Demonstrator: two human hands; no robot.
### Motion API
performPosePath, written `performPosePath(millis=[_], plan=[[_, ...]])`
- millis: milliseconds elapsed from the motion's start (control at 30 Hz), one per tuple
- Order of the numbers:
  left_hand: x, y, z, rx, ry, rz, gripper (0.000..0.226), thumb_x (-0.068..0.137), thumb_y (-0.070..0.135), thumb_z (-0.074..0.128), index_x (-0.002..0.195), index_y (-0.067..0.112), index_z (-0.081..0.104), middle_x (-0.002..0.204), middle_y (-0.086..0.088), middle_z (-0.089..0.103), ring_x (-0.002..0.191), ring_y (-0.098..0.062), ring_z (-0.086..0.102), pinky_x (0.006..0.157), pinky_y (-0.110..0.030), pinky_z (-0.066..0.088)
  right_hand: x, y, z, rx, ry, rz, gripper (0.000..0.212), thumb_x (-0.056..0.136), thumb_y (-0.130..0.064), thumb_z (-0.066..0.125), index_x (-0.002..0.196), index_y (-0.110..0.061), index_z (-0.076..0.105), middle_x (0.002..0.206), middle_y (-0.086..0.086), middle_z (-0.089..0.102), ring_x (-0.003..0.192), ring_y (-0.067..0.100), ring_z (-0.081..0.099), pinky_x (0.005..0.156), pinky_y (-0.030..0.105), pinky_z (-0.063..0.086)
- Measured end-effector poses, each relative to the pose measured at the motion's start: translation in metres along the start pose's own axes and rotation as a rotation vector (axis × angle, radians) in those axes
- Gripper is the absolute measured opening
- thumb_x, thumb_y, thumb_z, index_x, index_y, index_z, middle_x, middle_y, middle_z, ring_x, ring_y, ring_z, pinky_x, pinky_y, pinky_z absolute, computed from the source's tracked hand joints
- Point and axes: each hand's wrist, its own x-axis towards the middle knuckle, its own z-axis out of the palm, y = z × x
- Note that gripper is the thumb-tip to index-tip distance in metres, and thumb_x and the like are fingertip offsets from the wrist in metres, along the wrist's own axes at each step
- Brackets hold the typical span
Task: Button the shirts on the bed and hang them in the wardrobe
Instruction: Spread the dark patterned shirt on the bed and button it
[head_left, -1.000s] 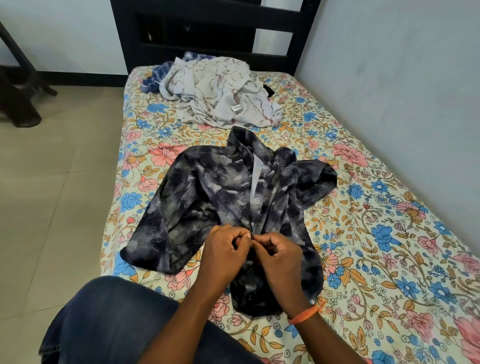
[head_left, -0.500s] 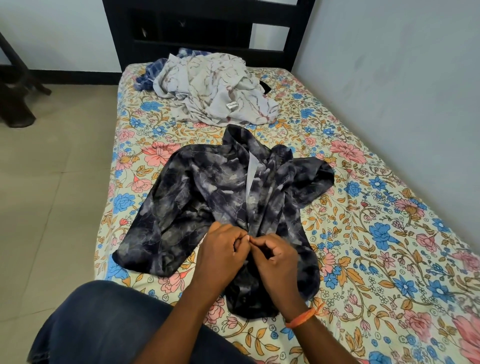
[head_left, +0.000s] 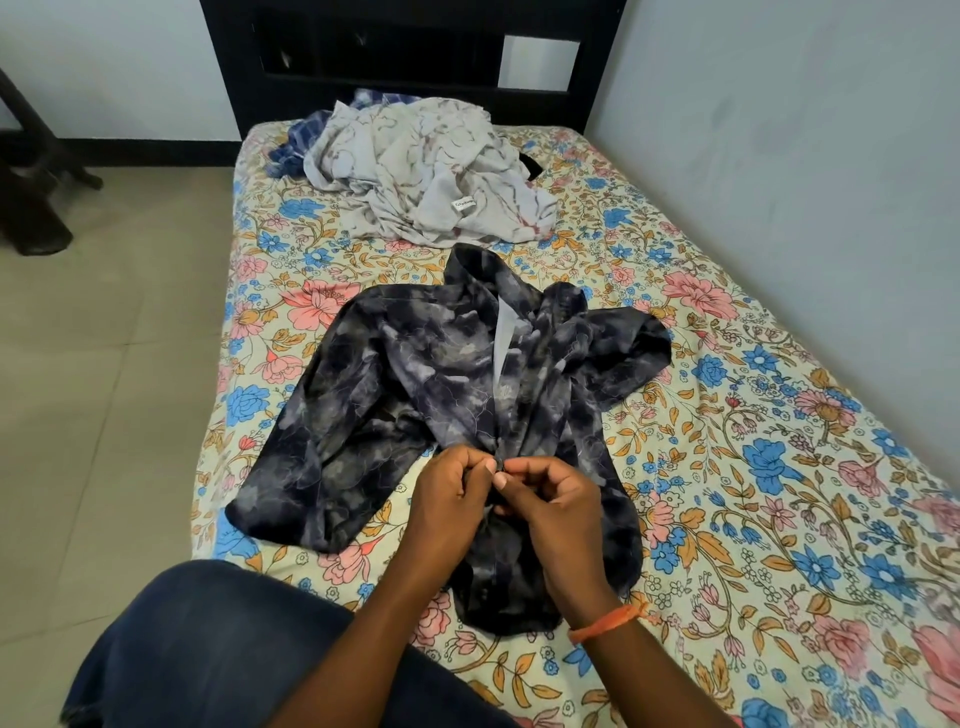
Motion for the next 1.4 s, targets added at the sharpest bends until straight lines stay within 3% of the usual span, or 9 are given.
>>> performPosePath(millis=[167, 367, 600, 767, 933, 1033, 1167, 1233, 1400], plan=[[0.001, -0.004, -0.001, -0.198, -0.012, -0.148, 0.019, 0.097, 0.022, 0.057, 0.083, 0.017, 0.068, 0.079, -0.008, 0.071, 0.076, -0.023, 0.067, 0.071, -0.046, 0.055, 0.0, -0.01, 0.003, 0.068, -0.047, 0.076, 0.012, 0.082, -0.004, 0.077, 0.093, -0.009, 0.075, 0.087, 0.009, 0.075, 0.087, 0.026, 0.073, 0.075, 0.037, 0.061], [0.002, -0.002, -0.002, -0.281, -0.016, -0.151, 0.023, 0.099, 0.02, 0.055, 0.082, 0.011, 0.067, 0.071, -0.002, 0.065, 0.069, -0.014, 0.058, 0.065, -0.035, 0.047, 0.004, -0.015, 0.002, 0.16, -0.066, 0.182, 0.013, 0.086, -0.003, 0.072, 0.099, -0.003, 0.073, 0.093, 0.017, 0.074, 0.089, 0.03, 0.073, 0.07, 0.037, 0.06], [-0.005, 0.002, -0.005, 0.14, 0.039, 0.037, 0.022, 0.097, 0.023, 0.052, 0.075, 0.025, 0.056, 0.072, 0.009, 0.058, 0.067, -0.007, 0.051, 0.062, -0.029, 0.039, 0.006, -0.017, 0.0, 0.162, -0.034, 0.295, 0.009, 0.091, -0.006, 0.067, 0.097, -0.006, 0.074, 0.094, 0.017, 0.074, 0.079, 0.022, 0.069, 0.06, 0.032, 0.057], [-0.008, -0.003, -0.007, 0.669, 0.073, 0.285, 0.014, 0.094, 0.031, 0.05, 0.088, 0.023, 0.059, 0.087, 0.007, 0.058, 0.086, -0.017, 0.052, 0.078, -0.036, 0.041, 0.027, -0.026, 0.004, -0.128, 0.022, 0.104, 0.018, 0.085, -0.031, 0.076, 0.089, -0.014, 0.074, 0.08, 0.006, 0.074, 0.065, 0.015, 0.066, 0.054, 0.027, 0.054], [-0.006, 0.003, -0.005, 0.841, 0.246, 0.474, 0.028, 0.093, 0.042, 0.047, 0.088, 0.02, 0.063, 0.098, 0.0, 0.055, 0.088, -0.02, 0.05, 0.072, -0.036, 0.037, 0.061, -0.029, 0.021, -0.207, -0.022, 0.115, 0.014, 0.082, -0.021, 0.079, 0.082, -0.008, 0.073, 0.074, 0.005, 0.072, 0.064, 0.015, 0.063, 0.066, 0.035, 0.056], [0.01, 0.025, -0.002, 0.753, 0.316, 0.382, 0.033, 0.098, 0.048, 0.043, 0.087, 0.021, 0.057, 0.093, 0.002, 0.056, 0.087, -0.019, 0.048, 0.072, -0.034, 0.036, 0.067, -0.027, 0.023, -0.012, 0.004, 0.189, 0.013, 0.088, -0.011, 0.071, 0.086, 0.002, 0.072, 0.074, 0.018, 0.067, 0.064, 0.02, 0.058, 0.06, 0.033, 0.051], [0.054, 0.034, 0.004, 0.739, 0.243, 0.025, 0.04, 0.092, 0.055, 0.053, 0.102, 0.018, 0.059, 0.104, -0.002, 0.061, 0.097, -0.025, 0.056, 0.078, -0.039, 0.049, 0.072, -0.016, 0.027, -0.008, 0.007, 0.199, 0.009, 0.091, -0.016, 0.067, 0.091, -0.009, 0.073, 0.077, 0.022, 0.068, 0.062, 0.024, 0.057, 0.052, 0.03, 0.049], [0.068, 0.032, 0.0, 0.767, 0.229, -0.094, 0.049, 0.082, 0.063, 0.061, 0.094, 0.015, 0.065, 0.096, -0.005, 0.065, 0.089, -0.026, 0.062, 0.073, -0.041, 0.055, 0.078, -0.012, 0.026, -0.038, 0.02, 0.224, 0.005, 0.091, -0.014, 0.066, 0.091, -0.012, 0.071, 0.081, 0.021, 0.071, 0.065, 0.024, 0.062, 0.05, 0.029, 0.05], [0.074, 0.024, -0.01, 0.76, 0.2, -0.082, 0.031, 0.09, 0.034, 0.061, 0.068, 0.013, 0.052, 0.071, -0.005, 0.056, 0.073, -0.028, 0.059, 0.062, -0.036, 0.051, 0.092, -0.012, 0.027, -0.051, 0.059, 0.223, 0.009, 0.091, -0.017, 0.068, 0.094, -0.009, 0.071, 0.083, 0.012, 0.072, 0.069, 0.018, 0.065, 0.052, 0.029, 0.052]])
